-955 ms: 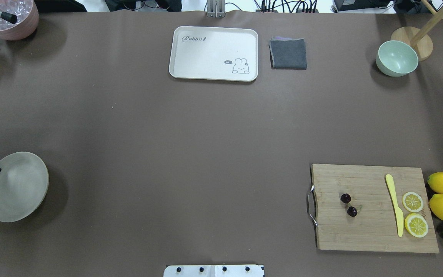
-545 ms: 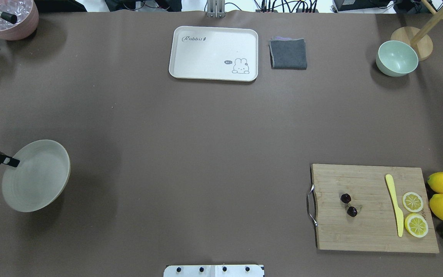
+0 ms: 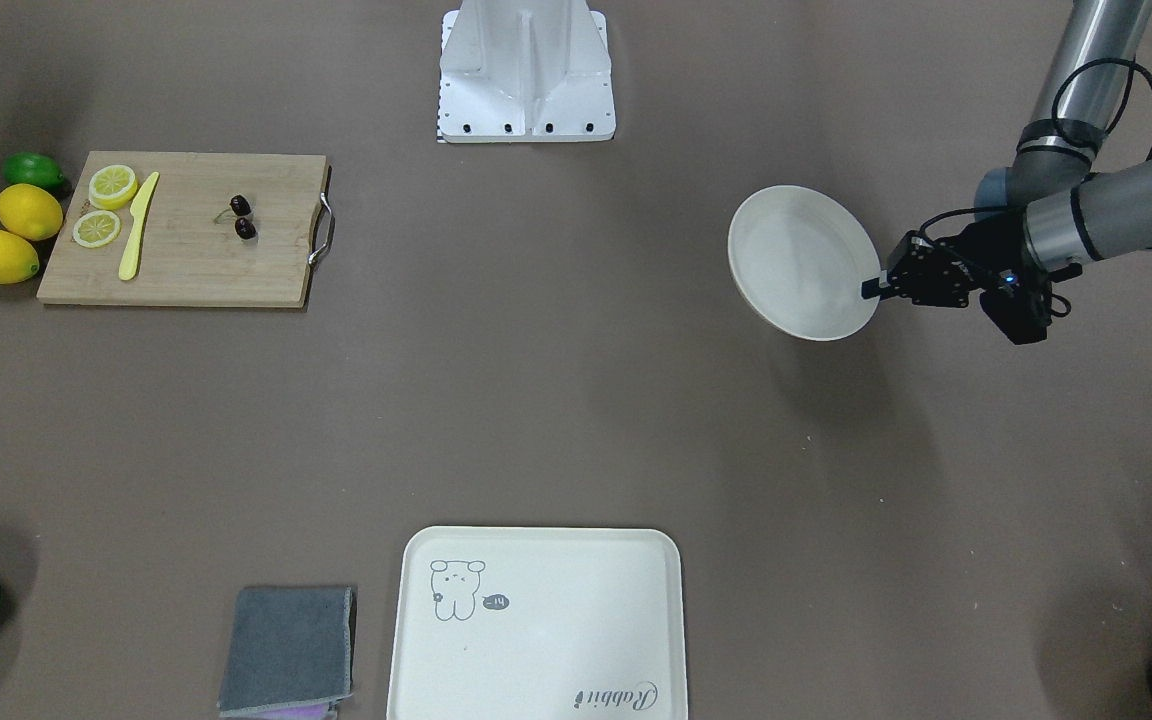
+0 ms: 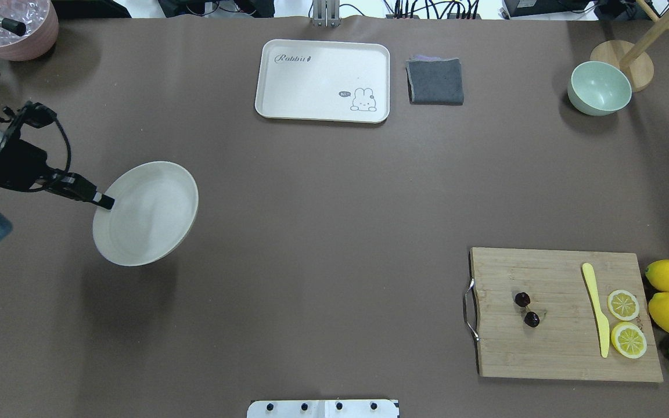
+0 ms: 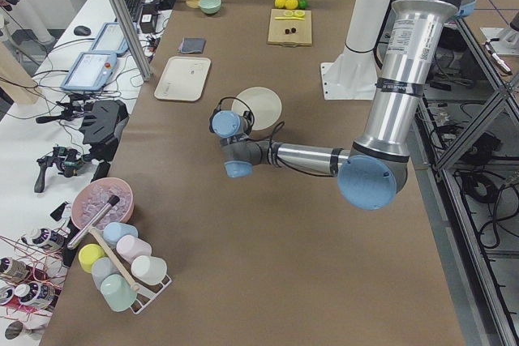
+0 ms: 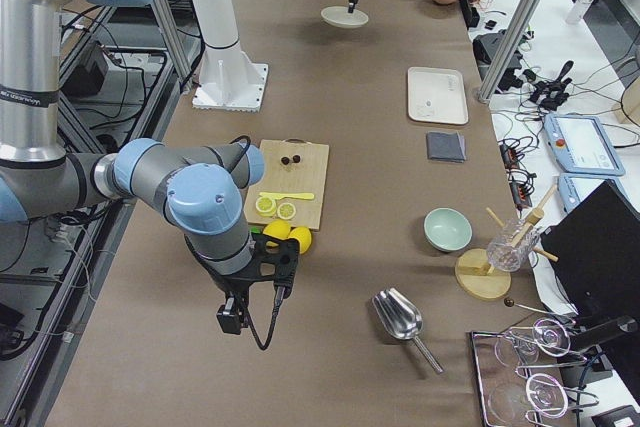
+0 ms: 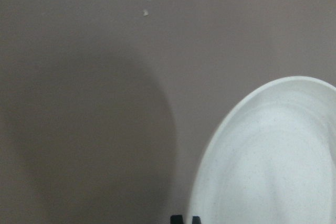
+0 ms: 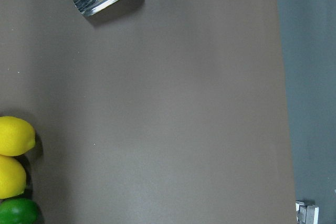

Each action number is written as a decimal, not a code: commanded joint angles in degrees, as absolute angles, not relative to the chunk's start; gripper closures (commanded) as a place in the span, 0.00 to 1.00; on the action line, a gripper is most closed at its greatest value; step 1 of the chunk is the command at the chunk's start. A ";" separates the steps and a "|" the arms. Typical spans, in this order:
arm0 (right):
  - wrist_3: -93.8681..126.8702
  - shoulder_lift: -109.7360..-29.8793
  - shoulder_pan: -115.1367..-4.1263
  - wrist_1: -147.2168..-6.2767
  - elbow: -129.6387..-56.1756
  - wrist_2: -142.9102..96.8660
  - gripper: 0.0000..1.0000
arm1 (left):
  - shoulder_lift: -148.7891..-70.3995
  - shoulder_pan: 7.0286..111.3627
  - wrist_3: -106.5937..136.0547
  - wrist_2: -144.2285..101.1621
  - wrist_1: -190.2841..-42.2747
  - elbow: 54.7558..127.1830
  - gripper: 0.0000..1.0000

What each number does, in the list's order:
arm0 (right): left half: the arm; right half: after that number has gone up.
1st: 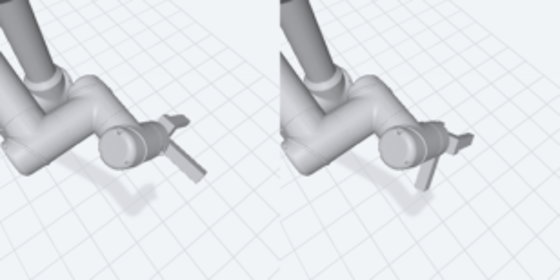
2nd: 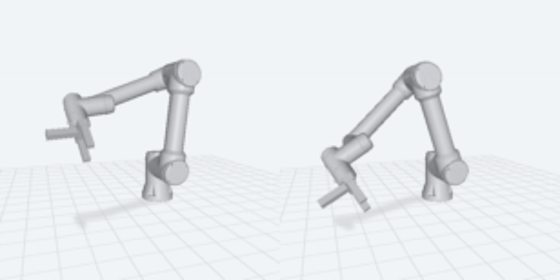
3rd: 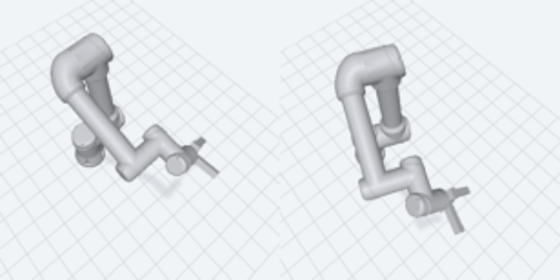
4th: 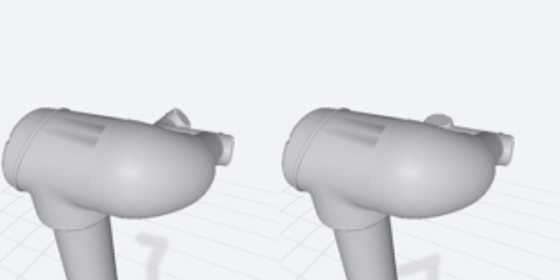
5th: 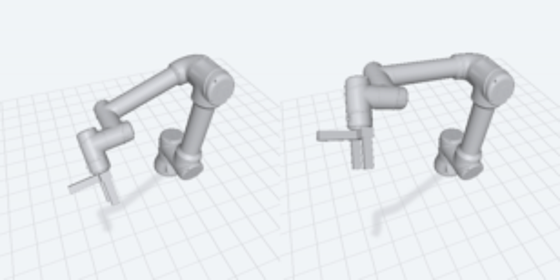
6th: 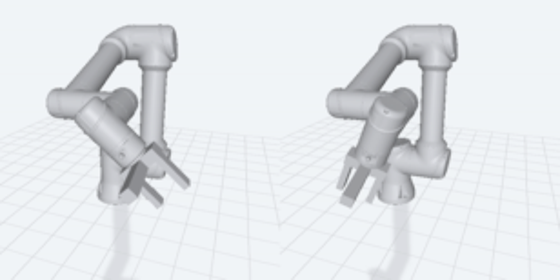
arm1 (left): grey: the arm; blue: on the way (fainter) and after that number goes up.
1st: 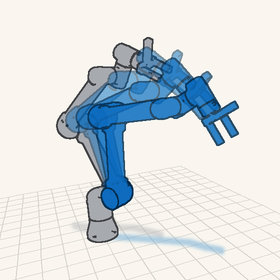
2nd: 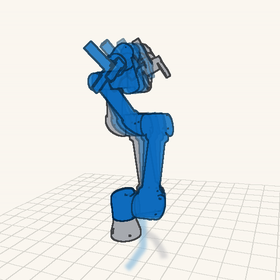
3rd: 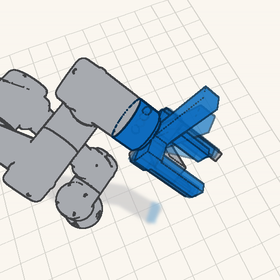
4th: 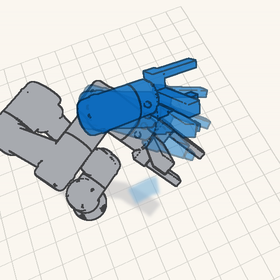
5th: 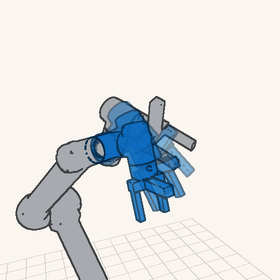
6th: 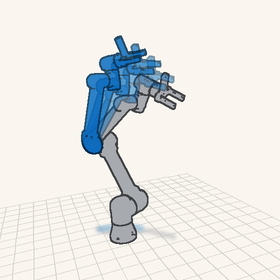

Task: Place red cherry on plate
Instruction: 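Drag the white plate with the left gripper toward the table center, release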

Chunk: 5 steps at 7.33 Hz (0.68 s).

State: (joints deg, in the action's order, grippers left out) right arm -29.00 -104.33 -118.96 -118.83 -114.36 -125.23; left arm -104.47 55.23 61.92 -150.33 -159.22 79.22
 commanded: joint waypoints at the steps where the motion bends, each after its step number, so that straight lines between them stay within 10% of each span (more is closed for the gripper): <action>1: -29.00 -104.41 -119.97 -118.92 -114.34 -125.16 0.00 | -111.15 50.30 62.67 -143.56 -143.87 86.27 1.00; 5: -28.92 -104.15 -120.15 -119.88 -114.52 -125.16 0.00 | -116.98 37.11 62.31 -124.66 -119.71 96.86 1.00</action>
State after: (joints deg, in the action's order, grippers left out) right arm -28.92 -104.27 -120.09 -119.31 -114.35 -125.16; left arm -115.94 40.84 62.28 -129.55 -122.90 95.88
